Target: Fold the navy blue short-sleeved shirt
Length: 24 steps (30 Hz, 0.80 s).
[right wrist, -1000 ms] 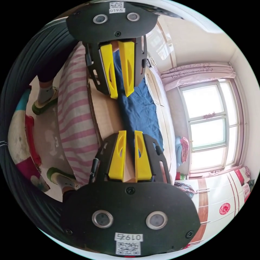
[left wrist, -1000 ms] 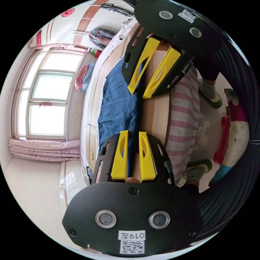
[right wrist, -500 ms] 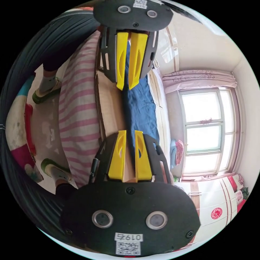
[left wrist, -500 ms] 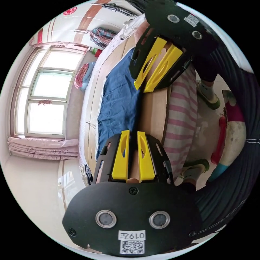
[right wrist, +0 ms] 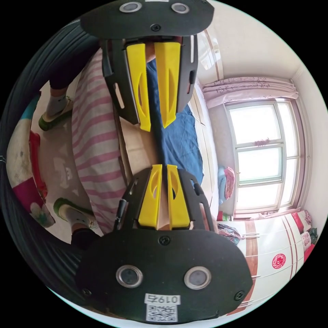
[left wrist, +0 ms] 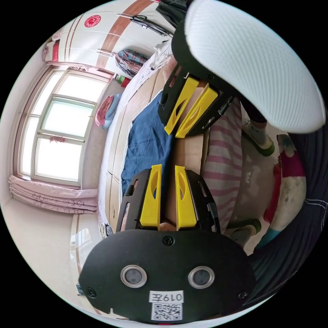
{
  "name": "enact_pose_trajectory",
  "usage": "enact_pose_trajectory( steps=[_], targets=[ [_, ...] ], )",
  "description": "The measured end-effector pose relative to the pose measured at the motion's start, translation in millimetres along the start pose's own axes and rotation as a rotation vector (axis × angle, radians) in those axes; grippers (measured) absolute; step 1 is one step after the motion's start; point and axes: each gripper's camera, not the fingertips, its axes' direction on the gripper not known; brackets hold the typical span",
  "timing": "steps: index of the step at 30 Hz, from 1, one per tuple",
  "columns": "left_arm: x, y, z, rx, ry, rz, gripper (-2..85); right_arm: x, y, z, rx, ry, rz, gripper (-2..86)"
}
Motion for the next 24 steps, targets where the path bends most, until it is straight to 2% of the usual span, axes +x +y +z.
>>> enact_pose_trajectory(
  steps=[13,19,24],
  targets=[
    [2,-11,20,0.028,0.076,-0.06,1.3,-58,-70,-57,0.039,-0.029,-0.01,-0.1],
    [6,-19,20,0.039,0.06,-0.048,1.2,-77,-93,-105,0.017,-0.002,0.022,6.7],
    [11,-31,18,0.022,0.029,-0.03,1.3,-83,-91,-134,-0.084,0.002,0.076,8.5]
  ],
)
